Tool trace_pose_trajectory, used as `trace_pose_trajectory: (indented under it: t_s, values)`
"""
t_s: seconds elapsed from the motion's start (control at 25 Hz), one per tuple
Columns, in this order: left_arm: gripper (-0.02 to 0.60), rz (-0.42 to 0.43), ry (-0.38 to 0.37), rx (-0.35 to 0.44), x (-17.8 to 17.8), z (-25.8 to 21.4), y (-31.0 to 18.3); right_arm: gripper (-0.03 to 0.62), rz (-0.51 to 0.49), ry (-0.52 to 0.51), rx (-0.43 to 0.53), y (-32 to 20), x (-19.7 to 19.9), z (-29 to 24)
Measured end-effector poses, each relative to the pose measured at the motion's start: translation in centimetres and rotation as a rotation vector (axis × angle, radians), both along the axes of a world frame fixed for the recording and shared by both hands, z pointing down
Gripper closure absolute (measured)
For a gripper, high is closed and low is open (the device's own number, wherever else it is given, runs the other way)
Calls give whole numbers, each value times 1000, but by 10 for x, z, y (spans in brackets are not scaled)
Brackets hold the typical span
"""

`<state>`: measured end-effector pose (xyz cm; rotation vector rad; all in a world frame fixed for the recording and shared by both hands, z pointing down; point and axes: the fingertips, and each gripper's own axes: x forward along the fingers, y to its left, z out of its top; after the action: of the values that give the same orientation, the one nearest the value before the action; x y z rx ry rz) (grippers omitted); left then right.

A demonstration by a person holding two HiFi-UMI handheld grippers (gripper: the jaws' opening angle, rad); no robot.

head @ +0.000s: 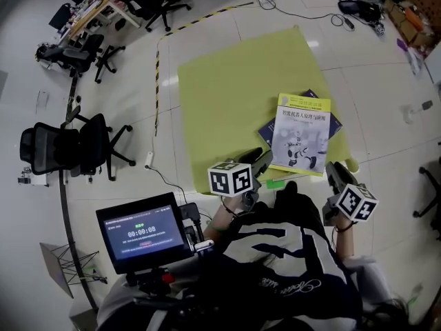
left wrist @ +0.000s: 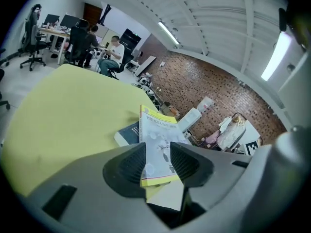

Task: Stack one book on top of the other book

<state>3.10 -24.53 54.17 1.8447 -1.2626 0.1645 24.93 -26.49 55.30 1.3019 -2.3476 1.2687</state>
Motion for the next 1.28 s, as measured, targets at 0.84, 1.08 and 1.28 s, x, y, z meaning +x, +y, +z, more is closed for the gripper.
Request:
trace_pose_trajectory:
  t_s: [0.84, 1.08, 1.28]
  values:
    - [577, 263, -14, 60, -74, -30, 161, 595, 76, -109, 84, 187, -160, -47]
    - [577, 339, 27, 39, -61, -21, 197, 595, 94, -39, 84, 234, -160, -41]
    - [577, 370, 48, 53, -48, -32, 207, 595, 103, -15, 94, 242, -153, -52]
